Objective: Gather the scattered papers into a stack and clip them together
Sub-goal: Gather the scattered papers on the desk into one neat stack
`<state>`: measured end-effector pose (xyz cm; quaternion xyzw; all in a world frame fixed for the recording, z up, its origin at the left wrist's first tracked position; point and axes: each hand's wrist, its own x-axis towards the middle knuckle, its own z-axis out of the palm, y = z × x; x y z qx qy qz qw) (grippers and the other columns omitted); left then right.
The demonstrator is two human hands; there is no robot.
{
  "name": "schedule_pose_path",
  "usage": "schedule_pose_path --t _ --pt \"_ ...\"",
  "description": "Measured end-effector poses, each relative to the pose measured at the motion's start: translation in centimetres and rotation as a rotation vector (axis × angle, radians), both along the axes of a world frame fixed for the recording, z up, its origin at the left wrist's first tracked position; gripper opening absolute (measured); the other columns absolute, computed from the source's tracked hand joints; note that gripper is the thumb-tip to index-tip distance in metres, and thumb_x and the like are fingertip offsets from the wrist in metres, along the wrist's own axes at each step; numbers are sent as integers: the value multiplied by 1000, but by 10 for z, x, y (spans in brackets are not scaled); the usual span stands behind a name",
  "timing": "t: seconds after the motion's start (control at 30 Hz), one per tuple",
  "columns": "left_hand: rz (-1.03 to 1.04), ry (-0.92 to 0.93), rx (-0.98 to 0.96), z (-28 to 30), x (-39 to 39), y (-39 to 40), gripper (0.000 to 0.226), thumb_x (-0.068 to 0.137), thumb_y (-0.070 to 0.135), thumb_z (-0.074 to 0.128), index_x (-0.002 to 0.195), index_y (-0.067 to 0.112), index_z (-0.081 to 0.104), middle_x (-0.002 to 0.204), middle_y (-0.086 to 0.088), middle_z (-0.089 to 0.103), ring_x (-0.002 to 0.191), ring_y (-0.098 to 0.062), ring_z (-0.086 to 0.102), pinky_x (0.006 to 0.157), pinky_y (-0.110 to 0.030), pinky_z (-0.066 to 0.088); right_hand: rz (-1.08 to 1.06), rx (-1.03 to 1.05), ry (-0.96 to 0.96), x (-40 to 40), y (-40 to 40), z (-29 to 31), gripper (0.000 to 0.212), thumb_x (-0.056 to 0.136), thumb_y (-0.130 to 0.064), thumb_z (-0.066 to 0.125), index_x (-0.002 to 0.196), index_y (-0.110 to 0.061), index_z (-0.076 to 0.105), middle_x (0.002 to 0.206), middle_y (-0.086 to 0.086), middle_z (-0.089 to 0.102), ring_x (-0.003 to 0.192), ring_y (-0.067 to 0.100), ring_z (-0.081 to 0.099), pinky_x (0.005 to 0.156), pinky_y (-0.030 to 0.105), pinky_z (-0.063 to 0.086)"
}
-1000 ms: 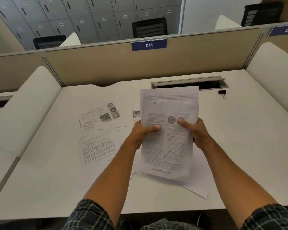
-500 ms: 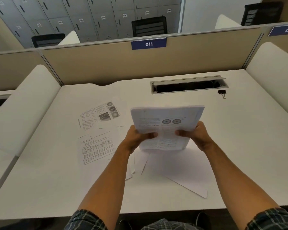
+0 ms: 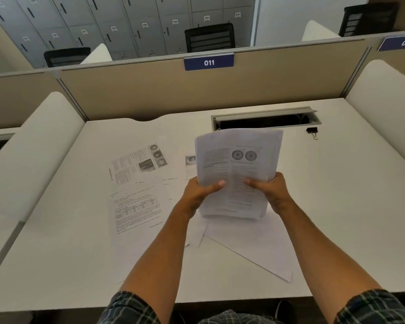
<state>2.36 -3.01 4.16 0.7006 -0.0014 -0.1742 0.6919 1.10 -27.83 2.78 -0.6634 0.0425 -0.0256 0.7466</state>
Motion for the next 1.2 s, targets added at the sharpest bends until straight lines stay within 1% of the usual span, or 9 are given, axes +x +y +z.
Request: schedule_pose_path --t 0.1,0.27,0.43,0.67,0.77,0.9,0.97,1.07,1.2 --pt "146 50 174 -6 5 11 64 76 77 68 109 23 75 108 2 78 107 -23 72 86 -35 54 -125 39 43 2 -16 -2 33 62 -24 99 92 -19 86 101 7 83 91 28 81 71 36 66" --pt "294 133 1069 -43 5 27 89 84 79 60 135 6 55 138 -17 53 130 -40 51 104 -54 46 -306 143 121 -1 -39 -9 34 70 -9 95 102 -13 81 103 7 83 92 30 81 69 41 66" --pt "259 137 1287 -52 4 18 99 73 79 72 133 4 49 137 -15 48 130 -36 49 103 -54 45 -310 122 157 -9 -46 -18 40 70 -13 96 107 -11 80 103 7 83 91 30 81 70 44 67" --pt "330 301 1128 -55 18 21 100 64 69 87 133 5 51 138 -18 52 131 -39 50 110 -51 43 -292 89 121 -8 -51 -17 39 70 -15 96 107 -14 81 105 7 83 92 28 81 68 39 66" --pt "353 245 1048 -56 19 27 77 75 58 86 125 6 58 129 -16 62 122 -38 60 101 -48 52 -293 75 123 -7 -53 -15 40 70 -16 96 107 -14 81 105 7 82 92 29 81 70 41 67" --pt "422 162 786 -57 17 37 36 84 30 86 91 5 61 106 -14 73 102 -35 71 80 -40 59 -296 94 104 -8 -55 -16 33 72 -12 95 102 -16 83 105 7 82 93 29 81 70 39 66" --pt "437 159 724 -54 18 42 36 81 27 88 89 8 58 100 -6 71 98 -30 70 77 -36 57 -296 102 102 -8 -56 -17 32 72 -12 95 101 -17 83 106 7 82 93 30 81 69 39 66" --pt "451 181 740 -47 22 53 53 75 36 92 107 7 61 103 -1 62 99 -23 62 81 -32 47 -298 100 102 -8 -57 -16 32 72 -14 95 102 -17 83 106 7 82 93 30 81 69 40 66" --pt "464 179 717 -42 22 65 46 72 31 94 94 8 61 104 -11 74 98 -32 73 88 -42 58 -302 97 96 -8 -58 -16 33 72 -15 96 102 -17 83 107 6 82 93 30 81 69 40 66"
